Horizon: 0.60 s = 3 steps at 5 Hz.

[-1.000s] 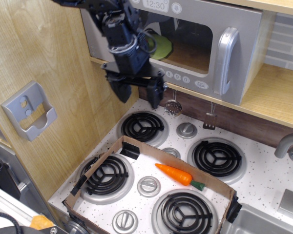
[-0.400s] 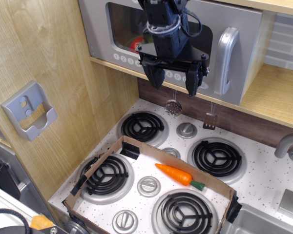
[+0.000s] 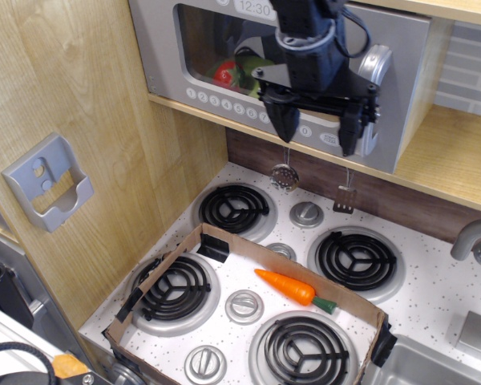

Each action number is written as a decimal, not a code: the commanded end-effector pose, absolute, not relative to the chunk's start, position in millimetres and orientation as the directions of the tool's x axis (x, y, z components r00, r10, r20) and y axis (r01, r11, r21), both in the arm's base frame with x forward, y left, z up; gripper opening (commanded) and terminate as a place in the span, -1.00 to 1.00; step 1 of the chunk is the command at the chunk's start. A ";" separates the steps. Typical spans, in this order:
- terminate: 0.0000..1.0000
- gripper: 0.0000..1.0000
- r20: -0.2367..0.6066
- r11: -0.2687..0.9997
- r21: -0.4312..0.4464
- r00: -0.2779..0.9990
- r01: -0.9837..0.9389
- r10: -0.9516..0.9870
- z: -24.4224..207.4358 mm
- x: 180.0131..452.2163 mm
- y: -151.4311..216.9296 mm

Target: Open microwave

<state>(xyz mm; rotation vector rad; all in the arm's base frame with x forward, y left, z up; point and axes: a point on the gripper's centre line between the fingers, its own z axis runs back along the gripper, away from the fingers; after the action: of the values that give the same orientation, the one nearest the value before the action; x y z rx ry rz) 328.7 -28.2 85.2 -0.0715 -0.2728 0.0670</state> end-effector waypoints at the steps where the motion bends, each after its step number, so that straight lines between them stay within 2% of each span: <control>1: -1.00 1.00 0.353 0.998 -0.051 0.934 -0.035 0.051 117.3 350.1 -53.9; 3: -1.00 1.00 0.380 0.999 -0.031 0.925 -0.014 0.025 107.5 344.7 -49.0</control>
<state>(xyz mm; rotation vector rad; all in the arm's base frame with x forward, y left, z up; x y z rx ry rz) 342.9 -47.8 92.9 -0.0232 -0.3464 0.0183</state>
